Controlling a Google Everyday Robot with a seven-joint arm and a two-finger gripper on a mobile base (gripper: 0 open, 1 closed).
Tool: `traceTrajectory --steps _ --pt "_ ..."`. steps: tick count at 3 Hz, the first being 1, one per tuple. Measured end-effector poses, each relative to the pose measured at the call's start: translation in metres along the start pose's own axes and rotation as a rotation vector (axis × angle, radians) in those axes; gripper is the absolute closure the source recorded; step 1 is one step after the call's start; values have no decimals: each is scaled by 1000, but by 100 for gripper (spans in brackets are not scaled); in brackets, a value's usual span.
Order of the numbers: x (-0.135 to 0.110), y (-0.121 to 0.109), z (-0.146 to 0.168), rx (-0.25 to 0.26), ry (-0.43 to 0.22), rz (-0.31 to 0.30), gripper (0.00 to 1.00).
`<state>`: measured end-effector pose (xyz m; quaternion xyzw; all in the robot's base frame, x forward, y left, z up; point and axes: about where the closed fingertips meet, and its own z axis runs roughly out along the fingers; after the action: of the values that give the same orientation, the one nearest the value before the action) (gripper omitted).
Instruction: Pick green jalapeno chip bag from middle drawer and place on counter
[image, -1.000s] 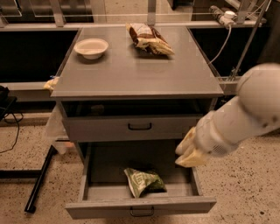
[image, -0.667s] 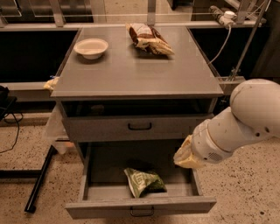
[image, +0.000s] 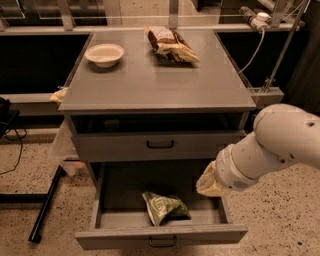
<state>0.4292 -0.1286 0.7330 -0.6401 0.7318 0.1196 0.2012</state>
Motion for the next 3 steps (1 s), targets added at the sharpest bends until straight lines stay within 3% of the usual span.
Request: traceTrajectory --steps 2,3 --pt "32 -52 125 -11 -129 -100 100" --pt "54 -68 191 -3 -216 -39 100"
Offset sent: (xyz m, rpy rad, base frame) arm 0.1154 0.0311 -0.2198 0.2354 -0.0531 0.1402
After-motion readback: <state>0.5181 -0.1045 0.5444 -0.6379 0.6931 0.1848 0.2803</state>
